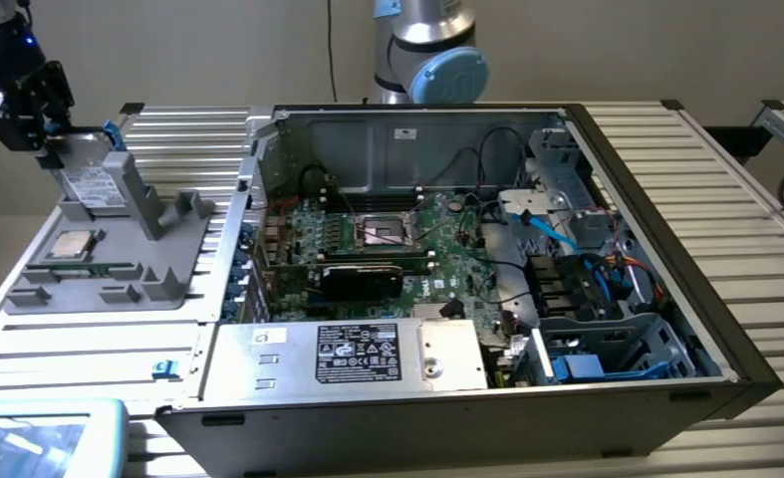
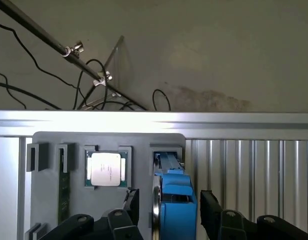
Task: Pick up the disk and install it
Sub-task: 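Pick up the disk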
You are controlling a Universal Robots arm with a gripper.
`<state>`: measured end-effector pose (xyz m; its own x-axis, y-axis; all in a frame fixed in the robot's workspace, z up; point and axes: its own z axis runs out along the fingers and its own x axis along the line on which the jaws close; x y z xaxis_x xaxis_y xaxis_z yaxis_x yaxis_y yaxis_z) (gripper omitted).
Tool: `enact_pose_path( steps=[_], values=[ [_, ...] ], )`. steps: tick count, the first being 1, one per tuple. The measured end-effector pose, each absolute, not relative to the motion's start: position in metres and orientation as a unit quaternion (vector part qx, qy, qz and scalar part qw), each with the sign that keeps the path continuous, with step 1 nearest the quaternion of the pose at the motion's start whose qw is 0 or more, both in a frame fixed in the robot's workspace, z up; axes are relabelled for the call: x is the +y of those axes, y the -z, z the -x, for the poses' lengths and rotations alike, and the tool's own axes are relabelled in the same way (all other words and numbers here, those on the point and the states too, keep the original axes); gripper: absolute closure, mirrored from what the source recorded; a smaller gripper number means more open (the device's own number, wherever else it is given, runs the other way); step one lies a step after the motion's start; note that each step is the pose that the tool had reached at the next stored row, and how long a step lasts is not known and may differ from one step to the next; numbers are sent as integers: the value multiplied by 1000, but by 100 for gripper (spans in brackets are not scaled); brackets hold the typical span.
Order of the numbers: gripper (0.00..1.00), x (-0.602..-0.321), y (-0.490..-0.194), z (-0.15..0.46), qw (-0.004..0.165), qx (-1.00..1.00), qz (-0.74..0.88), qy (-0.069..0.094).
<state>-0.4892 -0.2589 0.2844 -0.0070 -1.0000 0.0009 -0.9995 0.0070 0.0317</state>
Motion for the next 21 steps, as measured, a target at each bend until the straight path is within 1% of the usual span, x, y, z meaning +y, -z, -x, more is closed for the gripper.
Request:
enact_pose_path(
  steps=[21],
  values=[
    [40,-258,-277,489,10,-710,-704,10]
  ],
)
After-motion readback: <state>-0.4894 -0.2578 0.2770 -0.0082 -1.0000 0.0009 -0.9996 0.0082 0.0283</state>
